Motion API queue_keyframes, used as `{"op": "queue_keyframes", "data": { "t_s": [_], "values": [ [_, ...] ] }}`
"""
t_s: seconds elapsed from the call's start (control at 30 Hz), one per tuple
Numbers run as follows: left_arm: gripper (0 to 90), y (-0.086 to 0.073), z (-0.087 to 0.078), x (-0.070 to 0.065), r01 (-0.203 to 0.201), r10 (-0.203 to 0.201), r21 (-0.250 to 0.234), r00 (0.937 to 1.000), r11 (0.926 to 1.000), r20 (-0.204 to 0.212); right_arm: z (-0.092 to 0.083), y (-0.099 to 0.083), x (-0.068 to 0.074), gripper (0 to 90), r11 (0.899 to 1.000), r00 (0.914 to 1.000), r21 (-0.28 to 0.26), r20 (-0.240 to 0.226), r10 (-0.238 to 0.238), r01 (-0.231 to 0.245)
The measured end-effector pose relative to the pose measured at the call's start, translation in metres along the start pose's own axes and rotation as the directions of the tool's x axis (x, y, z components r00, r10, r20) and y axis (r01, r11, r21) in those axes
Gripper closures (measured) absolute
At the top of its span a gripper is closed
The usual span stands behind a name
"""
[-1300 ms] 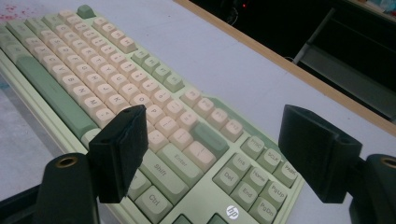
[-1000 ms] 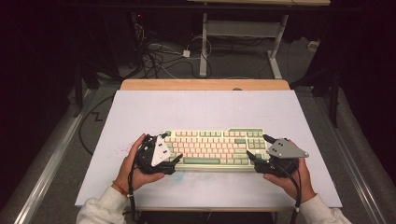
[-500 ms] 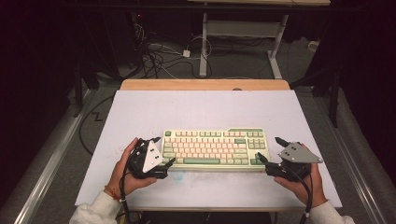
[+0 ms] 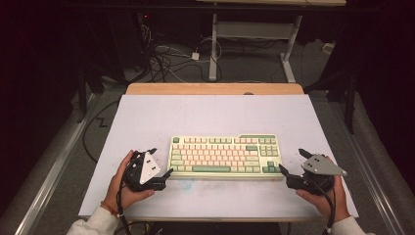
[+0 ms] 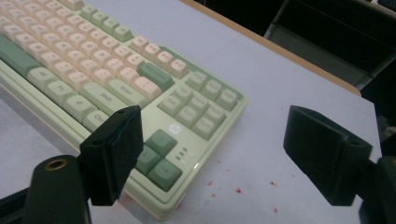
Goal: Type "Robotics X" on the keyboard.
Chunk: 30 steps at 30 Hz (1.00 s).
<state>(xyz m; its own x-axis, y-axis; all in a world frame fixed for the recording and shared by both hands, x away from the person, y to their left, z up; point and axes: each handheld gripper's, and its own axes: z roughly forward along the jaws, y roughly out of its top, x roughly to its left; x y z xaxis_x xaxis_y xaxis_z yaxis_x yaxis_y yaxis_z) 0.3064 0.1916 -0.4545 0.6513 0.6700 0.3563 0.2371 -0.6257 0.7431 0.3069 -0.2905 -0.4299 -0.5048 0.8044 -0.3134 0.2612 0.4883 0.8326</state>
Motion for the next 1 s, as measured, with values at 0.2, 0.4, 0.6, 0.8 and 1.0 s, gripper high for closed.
{"op": "queue_keyframes", "data": {
  "t_s": [0.2,0.4,0.6,0.8,1.0],
  "values": [
    [16.3,-0.014,-0.003,0.001,0.018,-0.017,0.028,0.9998,0.9994,-0.002,-0.005,-0.011,0.001,17.6,1.0,0.9993,0.004,0.036,0.002,-0.002],
    [16.1,-0.025,-0.003,0.0,0.039,-0.039,0.055,0.9992,0.9977,0.003,-0.009,-0.022,0.001,17.4,0.999,0.9989,0.014,0.032,0.034,-0.034],
    [16.1,-0.025,-0.002,-0.002,0.031,-0.031,0.06,0.9995,0.9977,0.005,-0.01,-0.021,0.001,17.6,0.999,0.9988,0.007,0.029,0.04,-0.04],
    [16.0,-0.025,-0.006,-0.004,0.032,-0.032,0.047,0.9994,0.9984,0.013,-0.013,-0.02,0.008,17.7,1.0,0.9996,0.005,0.024,0.017,-0.017],
    [16.0,-0.026,-0.006,-0.003,0.026,-0.027,0.05,0.9996,0.9984,0.009,-0.013,-0.017,0.009,17.8,1.0,0.9995,0.0,0.028,0.015,-0.015]
  ]
}}
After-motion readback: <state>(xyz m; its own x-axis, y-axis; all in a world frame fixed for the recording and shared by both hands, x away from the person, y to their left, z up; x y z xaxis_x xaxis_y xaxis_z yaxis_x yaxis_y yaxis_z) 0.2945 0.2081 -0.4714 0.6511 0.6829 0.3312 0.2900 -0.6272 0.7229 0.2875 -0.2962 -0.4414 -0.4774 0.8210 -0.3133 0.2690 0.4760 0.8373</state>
